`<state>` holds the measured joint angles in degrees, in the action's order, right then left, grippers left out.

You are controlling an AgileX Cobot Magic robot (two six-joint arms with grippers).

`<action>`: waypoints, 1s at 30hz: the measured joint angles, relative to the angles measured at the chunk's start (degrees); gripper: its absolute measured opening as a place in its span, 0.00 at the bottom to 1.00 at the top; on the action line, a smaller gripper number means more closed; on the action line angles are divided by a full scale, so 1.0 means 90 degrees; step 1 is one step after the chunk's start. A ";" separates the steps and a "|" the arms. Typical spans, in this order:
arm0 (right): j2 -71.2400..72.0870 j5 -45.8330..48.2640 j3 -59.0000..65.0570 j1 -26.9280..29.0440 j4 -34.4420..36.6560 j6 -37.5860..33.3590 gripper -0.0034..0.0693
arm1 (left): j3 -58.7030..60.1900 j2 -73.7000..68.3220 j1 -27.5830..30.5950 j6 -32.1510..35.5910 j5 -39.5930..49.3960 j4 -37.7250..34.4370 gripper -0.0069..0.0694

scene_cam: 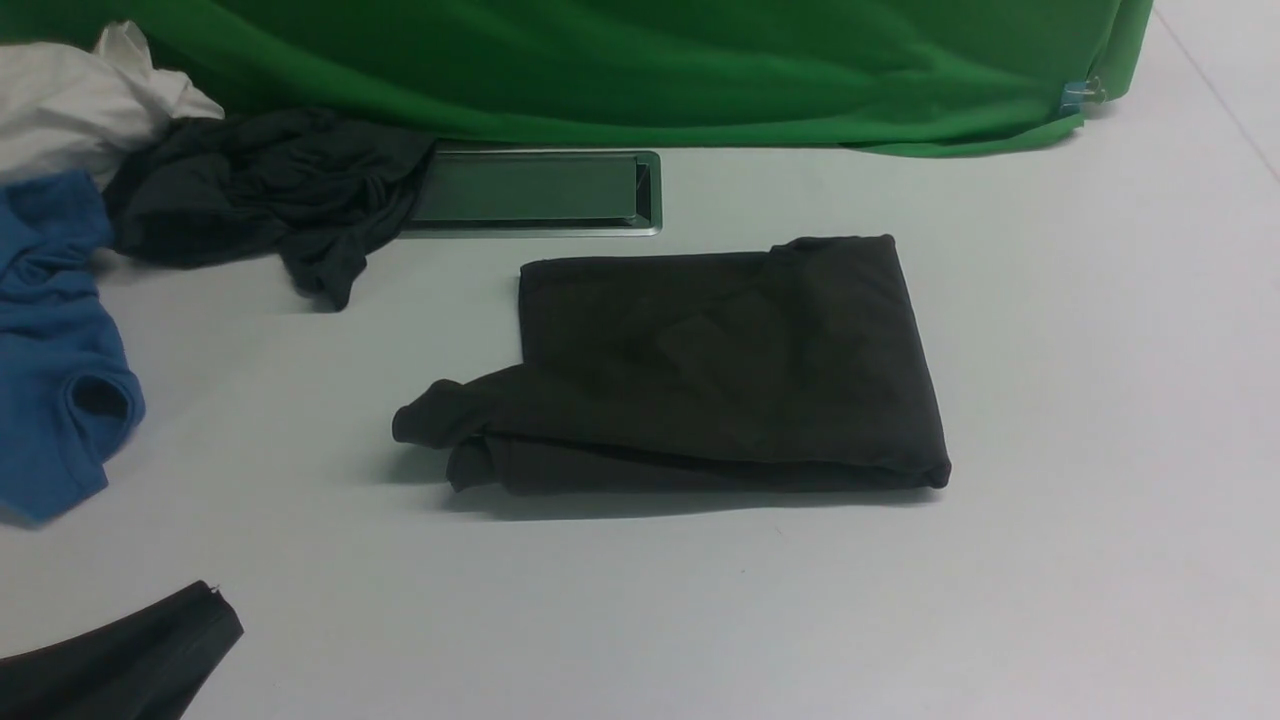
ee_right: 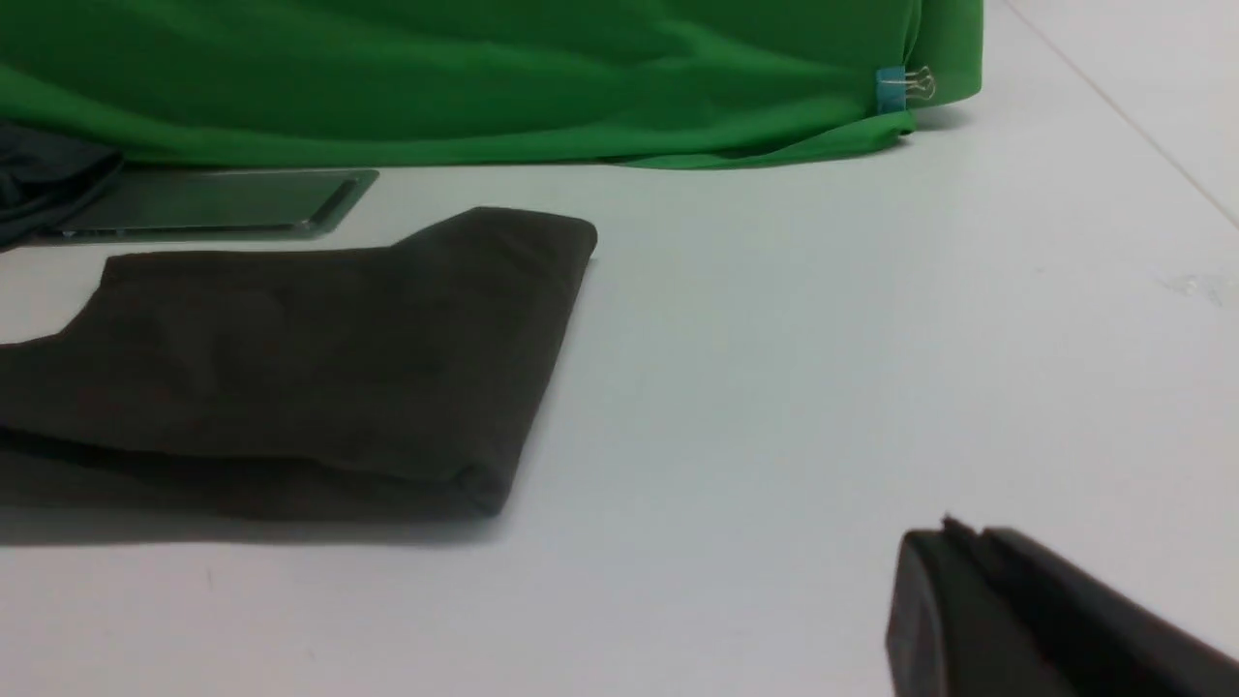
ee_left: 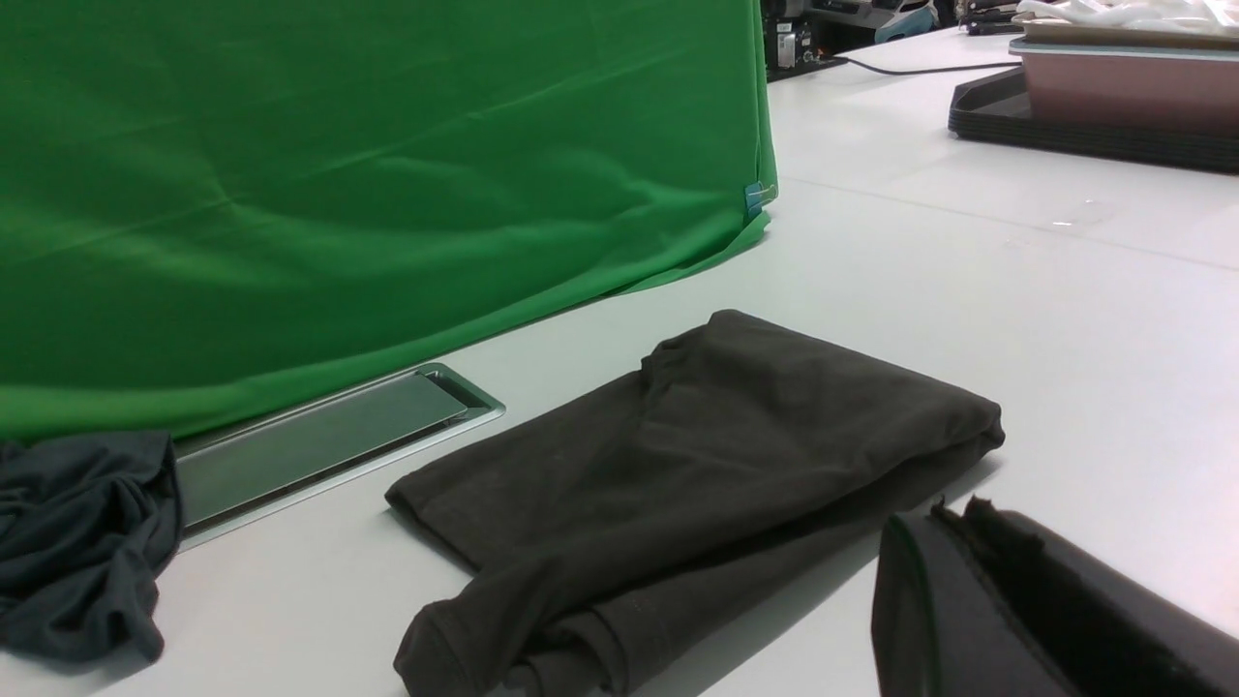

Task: Fold a long-sleeved shirt on a white desktop.

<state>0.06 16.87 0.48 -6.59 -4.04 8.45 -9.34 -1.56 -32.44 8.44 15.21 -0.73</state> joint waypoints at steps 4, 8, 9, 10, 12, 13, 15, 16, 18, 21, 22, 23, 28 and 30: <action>0.0000 -0.0008 0.0000 0.0000 0.0000 0.0000 0.07 | 0.0000 0.0000 0.0000 0.0000 0.0000 0.0000 0.12; 0.0000 -0.0022 0.0000 0.0000 0.0000 0.0000 0.09 | 0.0000 0.0000 0.0000 0.0000 0.0000 0.0002 0.12; 0.0000 -0.0022 0.0000 0.0000 0.0000 0.0000 0.09 | 0.0000 0.0000 0.0000 0.0000 0.0000 0.0002 0.12; 0.0000 -0.0022 0.0000 0.0000 0.0000 0.0000 0.10 | 0.0000 0.0000 0.0000 0.0000 0.0000 0.0002 0.12; 0.0000 -0.0022 0.0000 0.0000 0.0000 0.0000 0.11 | 0.0000 0.0000 0.0000 0.0000 0.0000 0.0002 0.12; 0.0000 -0.0022 0.0000 0.0000 0.0000 0.0000 0.12 | 0.0000 0.0000 0.0000 0.0000 0.0000 0.0002 0.12; 0.0000 -0.0022 0.0000 0.0000 0.0000 0.0000 0.13 | 0.0000 0.0000 0.0000 0.0000 0.0000 0.0002 0.12; 0.0000 -0.0032 0.0000 0.0000 0.0000 0.0000 0.13 | 0.0000 0.0000 0.0000 0.0000 0.0000 0.0002 0.12; 0.0000 -0.0039 0.0000 0.0000 0.0000 0.0000 0.14 | 0.0000 0.0000 0.0000 0.0000 0.0000 0.0002 0.12; 0.0000 -0.0044 0.0000 0.0000 0.0000 0.0000 0.15 | 0.0000 0.0000 0.0000 0.0000 0.0000 0.0002 0.12; 0.0000 -0.0044 0.0000 0.0000 0.0000 0.0000 0.16 | 0.0000 0.0000 0.0000 0.0000 0.0000 0.0002 0.12; 0.0000 -0.0044 0.0000 0.0000 0.0000 0.0000 0.16 | 0.0000 0.0000 0.0000 0.0000 0.0000 0.0002 0.12; 0.0000 -0.0044 0.0000 0.0000 0.0000 0.0000 0.17 | 0.0000 0.0000 0.0000 0.0000 0.0000 0.0007 0.12; 0.0000 -0.0044 0.0000 0.0000 0.0000 0.0000 0.18 | 0.0001 0.0000 0.0000 0.0044 0.0000 0.0081 0.12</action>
<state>0.06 16.48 0.48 -6.59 -4.04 8.45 -9.33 -1.56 -32.44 8.83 15.21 0.00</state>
